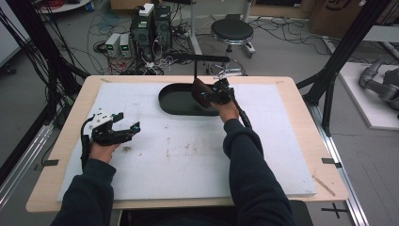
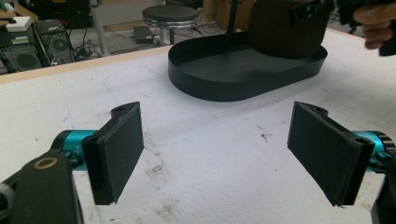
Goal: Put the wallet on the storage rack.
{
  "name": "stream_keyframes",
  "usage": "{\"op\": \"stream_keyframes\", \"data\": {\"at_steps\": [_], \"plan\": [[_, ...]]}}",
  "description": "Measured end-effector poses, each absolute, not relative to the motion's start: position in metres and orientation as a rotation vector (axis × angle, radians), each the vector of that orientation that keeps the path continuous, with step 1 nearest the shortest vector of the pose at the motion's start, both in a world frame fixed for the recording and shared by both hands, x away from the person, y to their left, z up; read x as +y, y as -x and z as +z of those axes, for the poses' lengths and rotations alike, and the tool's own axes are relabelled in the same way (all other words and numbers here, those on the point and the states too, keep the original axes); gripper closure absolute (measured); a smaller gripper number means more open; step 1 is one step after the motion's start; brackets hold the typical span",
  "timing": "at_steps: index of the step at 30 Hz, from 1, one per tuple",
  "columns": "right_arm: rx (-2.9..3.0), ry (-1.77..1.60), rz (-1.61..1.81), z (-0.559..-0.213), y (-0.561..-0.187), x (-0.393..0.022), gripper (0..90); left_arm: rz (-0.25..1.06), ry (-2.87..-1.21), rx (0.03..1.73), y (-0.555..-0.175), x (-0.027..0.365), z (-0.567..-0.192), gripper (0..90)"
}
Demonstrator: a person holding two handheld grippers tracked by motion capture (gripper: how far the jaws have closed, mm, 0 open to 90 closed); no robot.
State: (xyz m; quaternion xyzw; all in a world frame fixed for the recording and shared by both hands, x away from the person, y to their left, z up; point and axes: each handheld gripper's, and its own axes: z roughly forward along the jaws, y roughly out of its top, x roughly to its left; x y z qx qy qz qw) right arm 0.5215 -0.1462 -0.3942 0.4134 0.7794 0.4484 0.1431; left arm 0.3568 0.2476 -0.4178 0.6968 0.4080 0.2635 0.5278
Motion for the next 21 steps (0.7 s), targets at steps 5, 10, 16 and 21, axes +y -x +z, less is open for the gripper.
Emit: {"op": "stream_keyframes", "data": {"at_steps": [5, 10, 16, 21], "plan": [[2.234, -1.293, 1.305, -0.409, -0.528, -0.145, 64.4, 0.630, -1.670, 0.974, -0.357, 0.248, -0.418, 18.4], [2.190, -1.320, 1.238, -0.414, -0.533, -0.151, 54.9, 0.628, -1.669, 0.977, -0.357, 0.249, -0.419, 18.4], [2.132, -1.255, 1.105, -0.399, -0.529, -0.167, 43.9, 0.624, -1.671, 0.979, -0.357, 0.248, -0.419, 18.4], [2.130, -1.235, 1.102, -0.383, -0.519, -0.188, 42.0, 0.626, -1.679, 0.974, -0.357, 0.248, -0.419, 18.4]]}}
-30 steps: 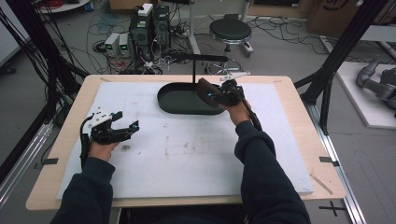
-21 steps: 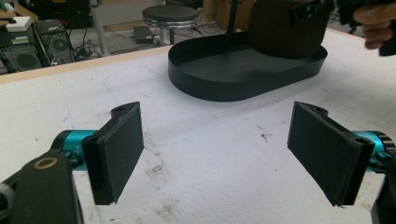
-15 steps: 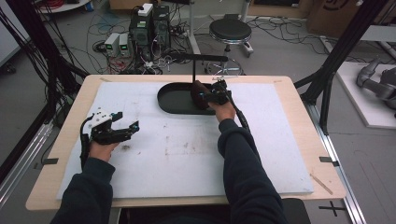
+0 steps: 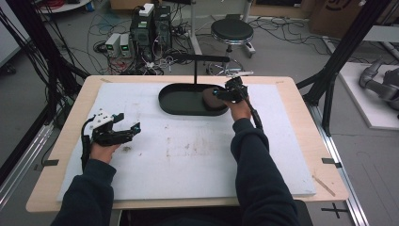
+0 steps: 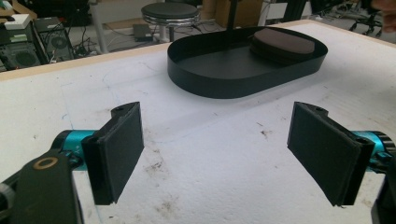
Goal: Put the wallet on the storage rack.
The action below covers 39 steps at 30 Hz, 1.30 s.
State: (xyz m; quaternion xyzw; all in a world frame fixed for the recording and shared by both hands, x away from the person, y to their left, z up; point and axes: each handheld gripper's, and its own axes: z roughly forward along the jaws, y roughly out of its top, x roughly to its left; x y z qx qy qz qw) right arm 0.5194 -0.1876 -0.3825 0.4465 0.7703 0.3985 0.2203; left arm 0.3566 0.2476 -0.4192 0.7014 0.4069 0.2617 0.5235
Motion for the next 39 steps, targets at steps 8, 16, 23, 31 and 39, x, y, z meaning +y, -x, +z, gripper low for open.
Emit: {"op": "stream_keyframes", "data": {"at_steps": [8, 16, 23, 31, 39], "plan": [[2.208, -1.078, 1.168, -0.358, -0.483, -0.223, 29.2, 0.607, -1.673, 0.979, -0.357, 0.247, -0.420, 18.3], [2.244, -0.993, 1.160, -0.359, -0.430, -0.261, 24.3, 0.596, -1.646, 0.975, -0.357, 0.247, -0.419, 18.3], [2.169, -0.941, 1.178, -0.386, -0.382, -0.291, 21.8, 0.610, -1.620, 0.989, -0.355, 0.250, -0.416, 18.3], [2.139, -0.955, 1.214, -0.398, -0.372, -0.300, 21.0, 0.612, -1.618, 0.988, -0.355, 0.250, -0.416, 18.4], [2.134, -0.975, 1.191, -0.400, -0.369, -0.303, 21.0, 0.625, -1.627, 0.971, -0.352, 0.246, -0.415, 18.3]]}}
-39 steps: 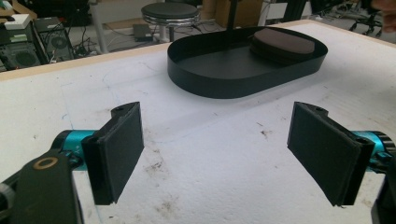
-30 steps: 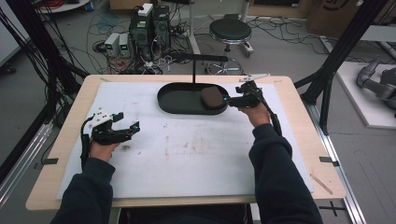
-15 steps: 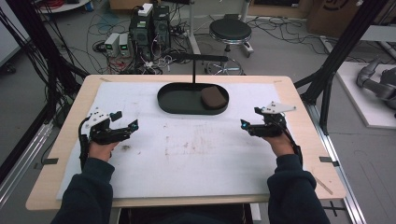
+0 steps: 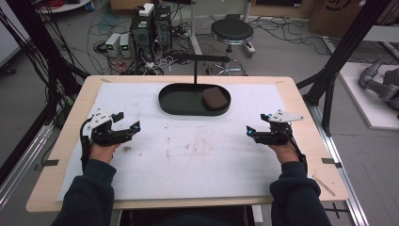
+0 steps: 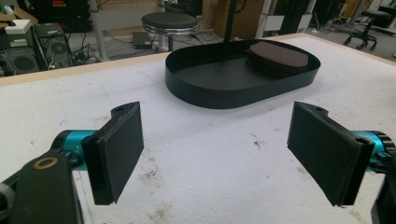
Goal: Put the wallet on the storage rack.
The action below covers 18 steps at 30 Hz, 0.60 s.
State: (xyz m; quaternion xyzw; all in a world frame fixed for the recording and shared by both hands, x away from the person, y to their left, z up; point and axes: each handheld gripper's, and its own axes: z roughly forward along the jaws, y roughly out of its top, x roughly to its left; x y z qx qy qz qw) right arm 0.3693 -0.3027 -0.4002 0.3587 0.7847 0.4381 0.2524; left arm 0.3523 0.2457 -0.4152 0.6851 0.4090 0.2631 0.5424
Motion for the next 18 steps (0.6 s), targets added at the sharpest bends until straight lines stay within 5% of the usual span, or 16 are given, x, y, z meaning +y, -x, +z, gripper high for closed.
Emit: {"op": "stream_keyframes", "data": {"at_steps": [18], "plan": [[2.122, -1.001, 1.190, -0.4003, -0.3666, -0.3014, 21.0, 0.632, -1.639, 0.953, -0.3499, 0.2421, -0.4152, 18.4]]}}
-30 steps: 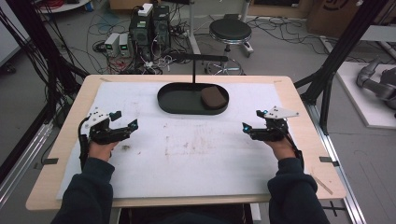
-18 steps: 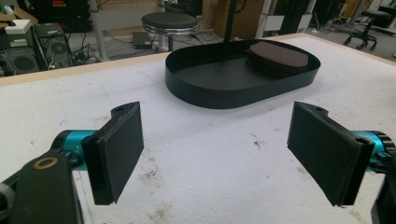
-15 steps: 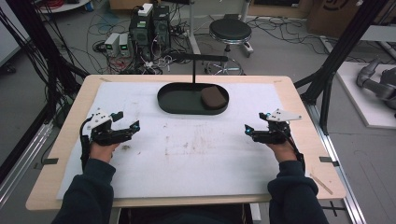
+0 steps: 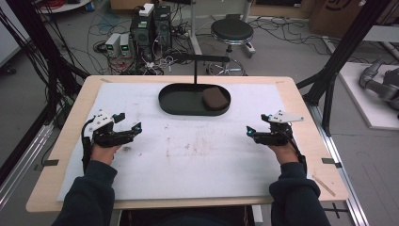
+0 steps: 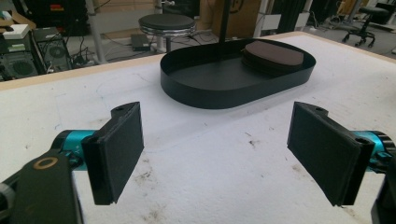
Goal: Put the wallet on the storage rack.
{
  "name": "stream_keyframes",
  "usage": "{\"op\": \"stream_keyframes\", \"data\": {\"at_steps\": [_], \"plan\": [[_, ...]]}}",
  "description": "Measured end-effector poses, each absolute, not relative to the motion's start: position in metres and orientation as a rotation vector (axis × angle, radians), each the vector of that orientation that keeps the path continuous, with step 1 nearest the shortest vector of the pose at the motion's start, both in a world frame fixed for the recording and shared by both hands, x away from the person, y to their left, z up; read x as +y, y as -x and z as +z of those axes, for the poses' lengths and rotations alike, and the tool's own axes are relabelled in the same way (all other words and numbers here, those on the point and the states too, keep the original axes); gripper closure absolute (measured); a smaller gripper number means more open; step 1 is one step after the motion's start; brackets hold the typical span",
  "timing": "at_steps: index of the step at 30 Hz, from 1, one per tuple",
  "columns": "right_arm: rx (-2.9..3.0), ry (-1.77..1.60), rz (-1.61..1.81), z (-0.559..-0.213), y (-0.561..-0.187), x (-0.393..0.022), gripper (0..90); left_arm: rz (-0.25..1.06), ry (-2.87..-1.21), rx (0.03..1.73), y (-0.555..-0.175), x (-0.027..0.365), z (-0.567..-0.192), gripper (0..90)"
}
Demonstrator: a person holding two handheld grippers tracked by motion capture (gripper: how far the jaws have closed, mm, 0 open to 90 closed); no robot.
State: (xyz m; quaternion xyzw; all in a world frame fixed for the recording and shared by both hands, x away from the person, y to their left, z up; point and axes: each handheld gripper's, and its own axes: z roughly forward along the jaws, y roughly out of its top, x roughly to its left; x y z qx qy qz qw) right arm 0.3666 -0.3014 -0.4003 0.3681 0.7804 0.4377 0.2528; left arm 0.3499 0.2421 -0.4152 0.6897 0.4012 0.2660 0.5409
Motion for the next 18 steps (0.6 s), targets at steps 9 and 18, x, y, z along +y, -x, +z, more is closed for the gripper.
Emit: {"op": "stream_keyframes", "data": {"at_steps": [9, 18], "plan": [[2.112, -1.010, 1.183, -0.4003, -0.3678, -0.3032, 21.1, 0.635, -1.643, 0.952, -0.3497, 0.2422, -0.4154, 18.4], [2.099, -1.026, 1.194, -0.4007, -0.3700, -0.3071, 21.1, 0.633, -1.639, 0.963, -0.3507, 0.2431, -0.4166, 18.4]]}}
